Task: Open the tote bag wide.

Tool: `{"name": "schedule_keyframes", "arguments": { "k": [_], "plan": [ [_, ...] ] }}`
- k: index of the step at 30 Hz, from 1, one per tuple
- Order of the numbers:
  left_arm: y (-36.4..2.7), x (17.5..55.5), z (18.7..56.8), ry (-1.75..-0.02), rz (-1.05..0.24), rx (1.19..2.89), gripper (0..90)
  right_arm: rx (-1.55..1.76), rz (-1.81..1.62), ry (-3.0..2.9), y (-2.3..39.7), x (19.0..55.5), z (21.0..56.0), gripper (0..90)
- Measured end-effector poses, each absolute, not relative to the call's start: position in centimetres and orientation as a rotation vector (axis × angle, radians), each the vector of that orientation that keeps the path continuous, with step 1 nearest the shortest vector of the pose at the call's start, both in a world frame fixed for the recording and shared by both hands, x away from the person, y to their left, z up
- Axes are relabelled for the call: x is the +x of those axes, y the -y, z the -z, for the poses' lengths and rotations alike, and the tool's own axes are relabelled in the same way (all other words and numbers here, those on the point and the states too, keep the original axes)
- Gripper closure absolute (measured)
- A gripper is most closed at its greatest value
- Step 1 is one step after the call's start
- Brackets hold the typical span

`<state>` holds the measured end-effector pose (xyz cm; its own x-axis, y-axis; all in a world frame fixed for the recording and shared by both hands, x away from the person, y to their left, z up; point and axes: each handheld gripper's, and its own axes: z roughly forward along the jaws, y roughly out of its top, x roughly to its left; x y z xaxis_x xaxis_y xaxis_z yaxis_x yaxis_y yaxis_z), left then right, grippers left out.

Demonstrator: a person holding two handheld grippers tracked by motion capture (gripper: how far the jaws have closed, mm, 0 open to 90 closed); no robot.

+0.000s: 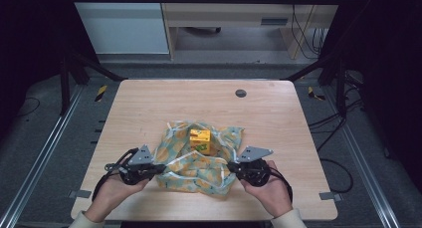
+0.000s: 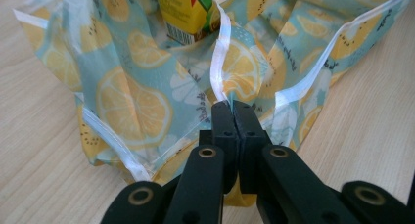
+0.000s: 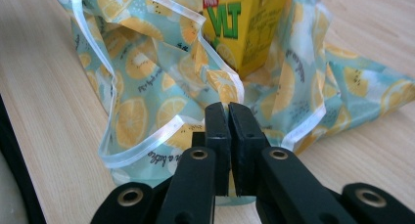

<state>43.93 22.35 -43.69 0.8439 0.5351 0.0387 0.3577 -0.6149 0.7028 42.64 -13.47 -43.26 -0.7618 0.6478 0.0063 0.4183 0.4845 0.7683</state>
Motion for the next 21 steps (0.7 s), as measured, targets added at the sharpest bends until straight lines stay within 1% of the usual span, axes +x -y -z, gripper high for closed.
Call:
{"name": "schedule_keyframes", "arguments": {
  "k": [3,4,5,6,9,11,13,16,21],
  "plan": [
    [-22.2,44.1,44.2,-0.646,-0.309,2.317,89.6,0.904,-1.127,-2.457,13.5,42.7,43.5,85.9],
    [-22.2,44.1,44.3,-0.651,-0.308,2.314,89.6,0.905,-1.127,-2.454,13.5,42.7,43.5,83.8],
    [-22.2,44.1,44.4,-0.651,-0.308,2.315,89.6,0.907,-1.13,-2.453,13.5,42.8,43.4,79.9],
    [-22.2,44.1,44.4,-0.649,-0.306,2.321,89.6,0.935,-1.137,-2.432,13.5,43.0,43.1,68.5],
    [-22.1,44.3,44.7,-0.654,-0.305,2.323,89.6,0.937,-1.141,-2.422,13.4,43.3,42.7,64.4],
    [-22.1,44.3,44.9,-0.65,-0.303,2.331,89.6,0.938,-1.154,-2.391,13.0,44.2,41.7,58.1],
    [-22.0,44.3,45.1,-0.64,-0.303,2.348,89.6,0.937,-1.163,-2.377,12.8,44.6,41.3,57.5],
    [-21.9,44.2,45.3,-0.636,-0.304,2.359,89.6,0.95,-1.168,-2.351,12.0,46.6,40.7,57.3],
    [-21.8,44.2,45.7,-0.631,-0.31,2.378,89.6,0.975,-1.088,-2.391,10.5,49.6,41.9,56.1]
  ]
}}
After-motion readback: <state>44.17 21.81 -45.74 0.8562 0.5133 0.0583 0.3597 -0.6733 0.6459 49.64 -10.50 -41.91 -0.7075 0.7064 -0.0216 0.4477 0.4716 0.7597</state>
